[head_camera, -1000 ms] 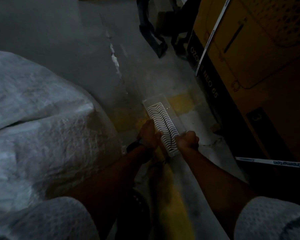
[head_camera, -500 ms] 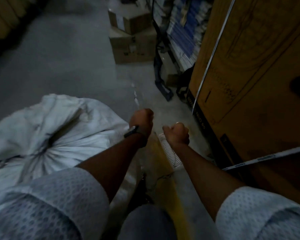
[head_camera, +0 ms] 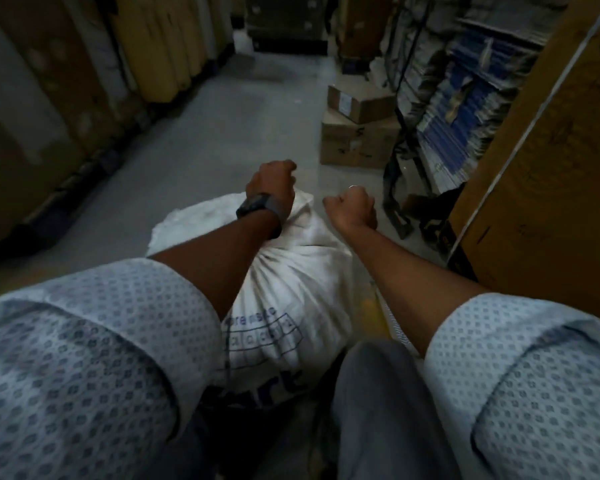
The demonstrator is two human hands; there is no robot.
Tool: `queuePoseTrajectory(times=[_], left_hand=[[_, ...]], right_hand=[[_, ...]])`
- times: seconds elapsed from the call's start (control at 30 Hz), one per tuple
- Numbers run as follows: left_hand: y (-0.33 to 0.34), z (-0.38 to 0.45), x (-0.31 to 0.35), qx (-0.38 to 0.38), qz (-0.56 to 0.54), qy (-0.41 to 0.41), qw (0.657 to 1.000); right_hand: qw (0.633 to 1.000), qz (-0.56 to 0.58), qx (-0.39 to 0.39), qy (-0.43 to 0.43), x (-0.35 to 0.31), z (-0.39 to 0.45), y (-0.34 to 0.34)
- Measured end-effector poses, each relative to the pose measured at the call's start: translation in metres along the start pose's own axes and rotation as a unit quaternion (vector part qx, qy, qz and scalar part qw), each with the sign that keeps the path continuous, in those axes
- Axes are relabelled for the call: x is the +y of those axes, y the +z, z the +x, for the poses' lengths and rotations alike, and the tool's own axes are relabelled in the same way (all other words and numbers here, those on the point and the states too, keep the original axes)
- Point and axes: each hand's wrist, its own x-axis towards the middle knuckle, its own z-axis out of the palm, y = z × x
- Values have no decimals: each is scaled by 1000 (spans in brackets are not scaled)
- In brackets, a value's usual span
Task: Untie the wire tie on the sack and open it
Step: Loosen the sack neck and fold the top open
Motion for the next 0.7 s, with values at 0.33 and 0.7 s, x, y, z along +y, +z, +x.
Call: queuePoseTrajectory(times=[0.33, 0.7], left_hand=[[-54, -37, -161, -43, 103, -76, 991], [8, -9, -246, -127, 62, -99, 985]], right_hand=[[977, -91, -108, -161, -44, -33, 110], [945, -169, -163, -226, -48, 40, 183]])
